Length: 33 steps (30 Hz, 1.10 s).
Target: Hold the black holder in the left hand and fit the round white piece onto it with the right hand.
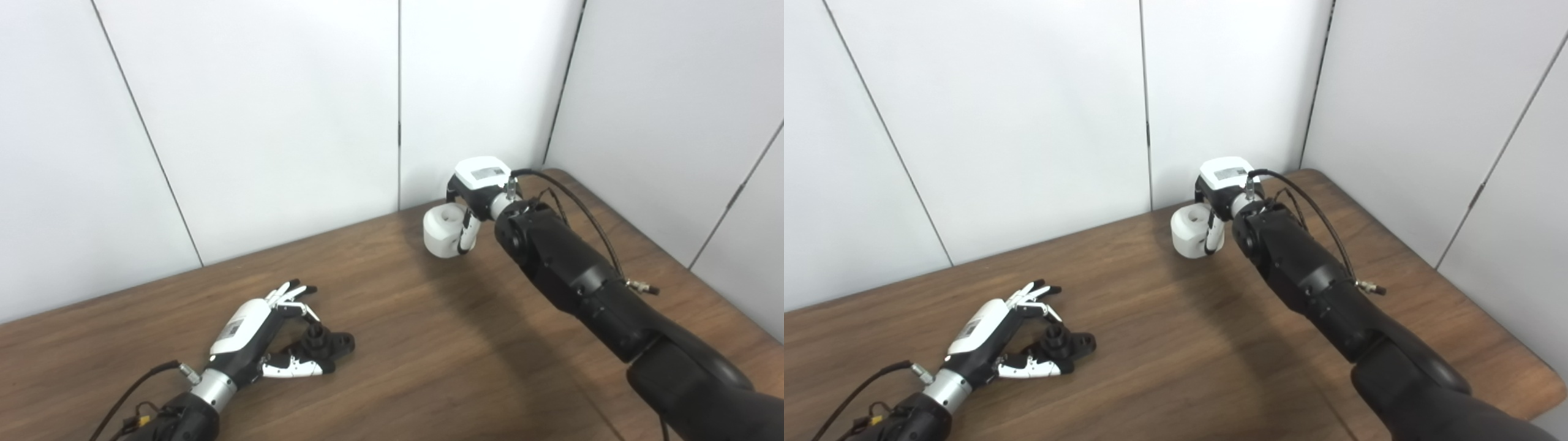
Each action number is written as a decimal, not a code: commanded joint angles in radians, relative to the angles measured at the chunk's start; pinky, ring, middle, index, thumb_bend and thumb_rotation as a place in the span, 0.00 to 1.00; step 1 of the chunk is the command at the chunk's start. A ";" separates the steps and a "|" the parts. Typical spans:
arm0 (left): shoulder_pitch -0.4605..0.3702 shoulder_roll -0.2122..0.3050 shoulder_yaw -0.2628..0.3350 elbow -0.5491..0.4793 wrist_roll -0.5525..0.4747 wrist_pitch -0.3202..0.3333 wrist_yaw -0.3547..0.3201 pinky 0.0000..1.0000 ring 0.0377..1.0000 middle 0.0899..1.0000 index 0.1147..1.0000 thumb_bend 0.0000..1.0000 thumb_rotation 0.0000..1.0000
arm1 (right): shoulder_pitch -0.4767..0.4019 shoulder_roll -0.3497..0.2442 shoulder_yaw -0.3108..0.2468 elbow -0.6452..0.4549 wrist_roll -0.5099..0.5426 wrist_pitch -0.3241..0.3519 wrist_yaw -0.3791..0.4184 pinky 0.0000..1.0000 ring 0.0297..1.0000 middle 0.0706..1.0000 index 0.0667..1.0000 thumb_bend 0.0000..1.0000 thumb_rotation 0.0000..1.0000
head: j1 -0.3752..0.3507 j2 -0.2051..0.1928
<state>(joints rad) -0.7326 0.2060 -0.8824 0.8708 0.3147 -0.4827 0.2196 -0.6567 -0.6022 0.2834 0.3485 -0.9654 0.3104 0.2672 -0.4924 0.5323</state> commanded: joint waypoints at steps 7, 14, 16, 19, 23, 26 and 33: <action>0.151 -0.015 -0.070 0.098 0.118 0.013 -0.120 1.00 1.00 0.91 0.42 0.52 0.06 | -0.034 -0.027 -0.022 -0.187 0.043 -0.039 -0.005 0.87 0.81 0.74 0.44 0.53 0.15 | 0.069 -0.003; 0.150 -0.039 -0.061 0.117 0.140 0.013 -0.105 1.00 1.00 0.91 0.41 0.52 0.06 | -0.033 -0.017 -0.032 -0.310 0.081 -0.001 0.095 0.86 0.82 0.74 0.44 0.53 0.15 | 0.145 0.010; 0.150 -0.045 -0.058 0.117 0.146 0.013 -0.102 1.00 1.00 0.91 0.41 0.52 0.06 | -0.033 -0.012 -0.038 -0.346 0.094 0.024 0.141 0.87 0.83 0.75 0.44 0.53 0.15 | 0.181 0.017; 0.150 -0.053 -0.054 0.119 0.154 0.013 -0.096 1.00 1.00 0.91 0.41 0.52 0.06 | -0.033 -0.003 -0.038 -0.407 0.118 0.050 0.213 0.89 0.85 0.75 0.44 0.53 0.15 | 0.207 0.029; 0.149 -0.066 -0.041 0.129 0.167 0.017 -0.103 1.00 1.00 0.92 0.42 0.52 0.06 | -0.035 0.013 -0.022 -0.477 0.133 0.062 0.287 0.84 0.85 0.75 0.44 0.53 0.15 | 0.241 0.038; 0.151 -0.075 -0.028 0.133 0.167 0.019 -0.106 1.00 1.00 0.92 0.41 0.52 0.06 | -0.034 0.033 -0.021 -0.518 0.151 0.068 0.325 0.82 0.85 0.75 0.44 0.53 0.15 | 0.275 0.047; 0.150 -0.092 -0.011 0.128 0.184 0.025 -0.108 1.00 1.00 0.91 0.41 0.52 0.06 | -0.029 0.069 -0.018 -0.573 0.179 0.071 0.372 0.84 0.87 0.76 0.44 0.53 0.14 | 0.333 0.071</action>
<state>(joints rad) -0.7334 0.1583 -0.8271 0.9079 0.3925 -0.4824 0.2236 -0.6377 -0.5204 0.2918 -0.1774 -0.7965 0.3856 0.6516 -0.1581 0.6028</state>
